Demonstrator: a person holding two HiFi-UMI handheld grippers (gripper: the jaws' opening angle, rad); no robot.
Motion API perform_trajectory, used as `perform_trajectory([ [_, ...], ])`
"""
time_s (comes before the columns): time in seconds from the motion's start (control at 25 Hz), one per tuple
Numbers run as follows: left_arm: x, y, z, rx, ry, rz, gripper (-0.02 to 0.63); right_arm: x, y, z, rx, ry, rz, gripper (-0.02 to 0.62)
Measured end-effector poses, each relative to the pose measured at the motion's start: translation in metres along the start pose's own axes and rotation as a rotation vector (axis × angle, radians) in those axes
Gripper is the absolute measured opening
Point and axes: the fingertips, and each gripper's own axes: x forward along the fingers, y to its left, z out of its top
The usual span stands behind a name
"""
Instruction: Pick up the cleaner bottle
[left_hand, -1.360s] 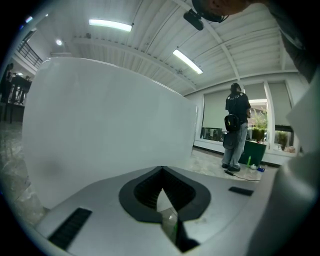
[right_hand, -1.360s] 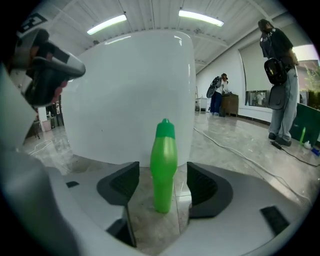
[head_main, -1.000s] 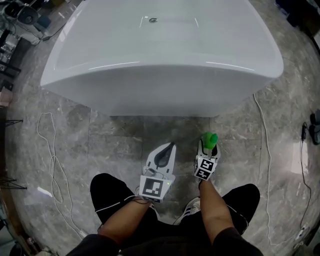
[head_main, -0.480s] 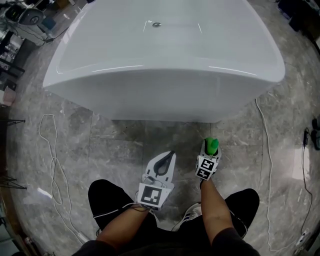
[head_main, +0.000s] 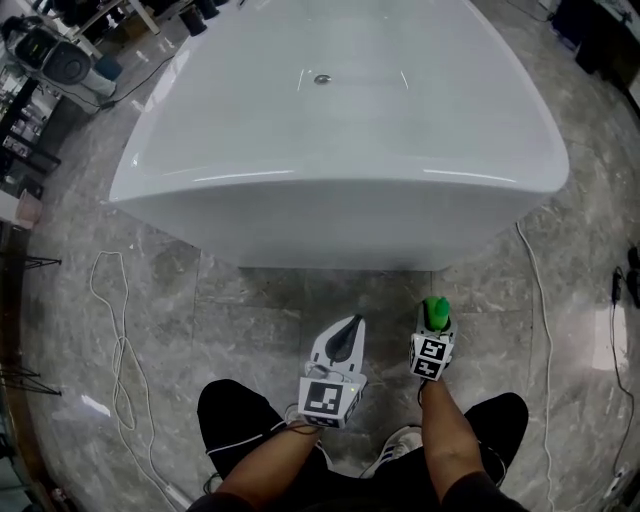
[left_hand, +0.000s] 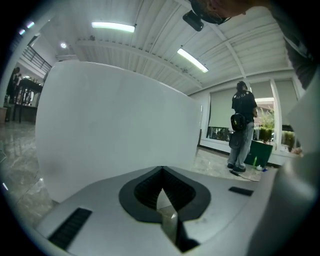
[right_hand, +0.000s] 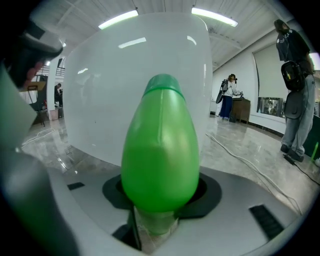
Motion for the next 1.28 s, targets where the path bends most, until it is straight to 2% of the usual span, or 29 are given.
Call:
perform_trajectory([
  [0.24, -0.001, 0.007, 0.020, -0.014, -0.002, -0.006, 0.006, -0.035, 0.008, 0.070, -0.008, -0.082, 0.024, 0.198],
  [0.36, -0.012, 0.013, 0.052, -0.013, 0.017, 0.036, 0.006, -0.067, 0.013, 0.121, -0.030, -0.117, 0.036, 0.198],
  [0.48, -0.026, 0.012, 0.070, 0.028, 0.030, 0.025, 0.006, -0.105, 0.018, 0.179, -0.033, -0.129, 0.049, 0.196],
  [0.52, -0.031, 0.011, 0.086, 0.037, 0.028, 0.021, 0.006, -0.119, 0.020, 0.200, -0.028, -0.129, 0.056, 0.196],
  [0.8, -0.075, 0.005, 0.263, 0.001, 0.035, 0.058, 0.006, -0.218, 0.024, 0.350, -0.011, -0.135, 0.080, 0.196],
  [0.92, -0.103, 0.005, 0.339, 0.008, 0.042, 0.068, 0.006, -0.267, 0.030, 0.426, -0.010, -0.135, 0.077, 0.196],
  [1.16, -0.165, 0.000, 0.490, 0.013, 0.027, 0.029, 0.006, -0.360, 0.049, 0.578, 0.009, -0.147, 0.061, 0.196],
  [1.28, -0.183, -0.002, 0.542, 0.049, -0.001, 0.011, 0.006, -0.393, 0.056, 0.634, 0.003, -0.187, 0.051, 0.196],
])
